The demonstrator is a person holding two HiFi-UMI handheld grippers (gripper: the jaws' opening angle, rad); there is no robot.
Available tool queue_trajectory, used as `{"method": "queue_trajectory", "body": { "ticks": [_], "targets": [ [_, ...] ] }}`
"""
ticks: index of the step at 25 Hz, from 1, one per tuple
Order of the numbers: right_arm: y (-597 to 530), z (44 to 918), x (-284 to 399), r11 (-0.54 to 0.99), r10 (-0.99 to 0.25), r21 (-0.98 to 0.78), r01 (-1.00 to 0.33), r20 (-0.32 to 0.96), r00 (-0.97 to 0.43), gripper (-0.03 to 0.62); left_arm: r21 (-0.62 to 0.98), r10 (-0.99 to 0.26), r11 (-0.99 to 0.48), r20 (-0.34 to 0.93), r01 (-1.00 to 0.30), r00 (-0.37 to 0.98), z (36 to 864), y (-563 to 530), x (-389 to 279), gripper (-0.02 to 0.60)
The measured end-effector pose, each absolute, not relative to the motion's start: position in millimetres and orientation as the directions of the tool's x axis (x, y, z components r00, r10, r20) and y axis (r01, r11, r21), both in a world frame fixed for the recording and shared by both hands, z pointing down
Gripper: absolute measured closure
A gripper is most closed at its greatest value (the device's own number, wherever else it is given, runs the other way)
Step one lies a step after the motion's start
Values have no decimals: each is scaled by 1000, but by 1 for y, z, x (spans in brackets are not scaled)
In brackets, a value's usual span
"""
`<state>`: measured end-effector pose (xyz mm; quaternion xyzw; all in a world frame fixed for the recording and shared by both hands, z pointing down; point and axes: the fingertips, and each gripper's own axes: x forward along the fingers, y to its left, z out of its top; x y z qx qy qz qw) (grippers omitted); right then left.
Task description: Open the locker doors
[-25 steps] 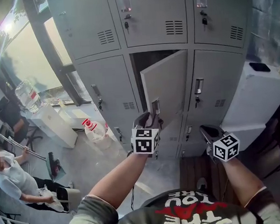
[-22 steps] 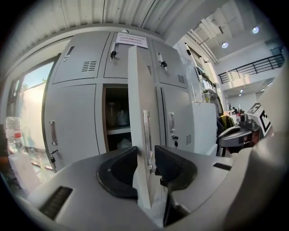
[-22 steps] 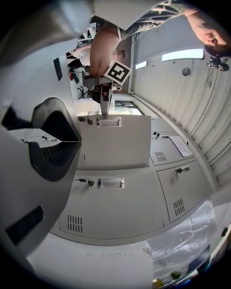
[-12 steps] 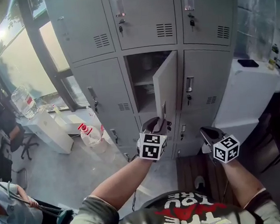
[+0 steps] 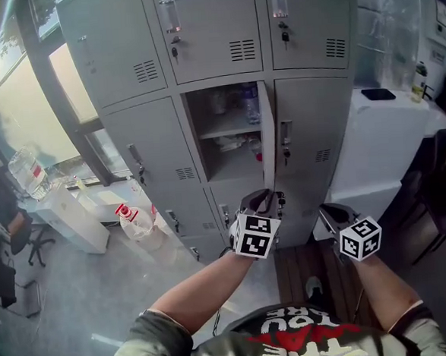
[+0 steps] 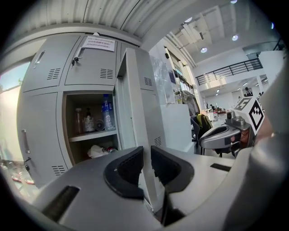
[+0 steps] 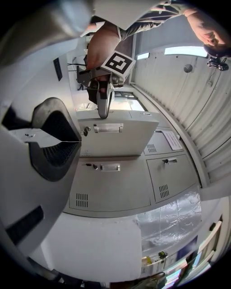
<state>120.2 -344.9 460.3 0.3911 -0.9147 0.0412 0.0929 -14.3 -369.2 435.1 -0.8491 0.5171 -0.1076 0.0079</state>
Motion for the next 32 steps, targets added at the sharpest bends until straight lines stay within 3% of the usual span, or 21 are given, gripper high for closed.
{"method": "queue_trajectory", "body": {
  "ticks": [10,15,22,26,32],
  "targets": [
    [-337,463,146,659,-735,-3,-752,208,-645,557,-112,-852,-516,172,-849,495,428,-366,12,528],
    [-335,465,141,670,-725,-10,-743,210,-656,557,-86,-811,-585,105,-807,576,423,-346,12,526],
    [-327,463,124,703,-692,-37,-710,193,-695,557,145,-763,-636,27,-758,646,446,-294,-53,528],
    [-321,463,117,717,-677,-58,-694,181,-714,557,244,-797,-589,-15,-771,604,464,-268,-104,574],
    [-320,467,103,731,-659,-70,-678,182,-730,557,269,-807,-565,20,-780,591,492,-243,-134,575]
  ]
}}
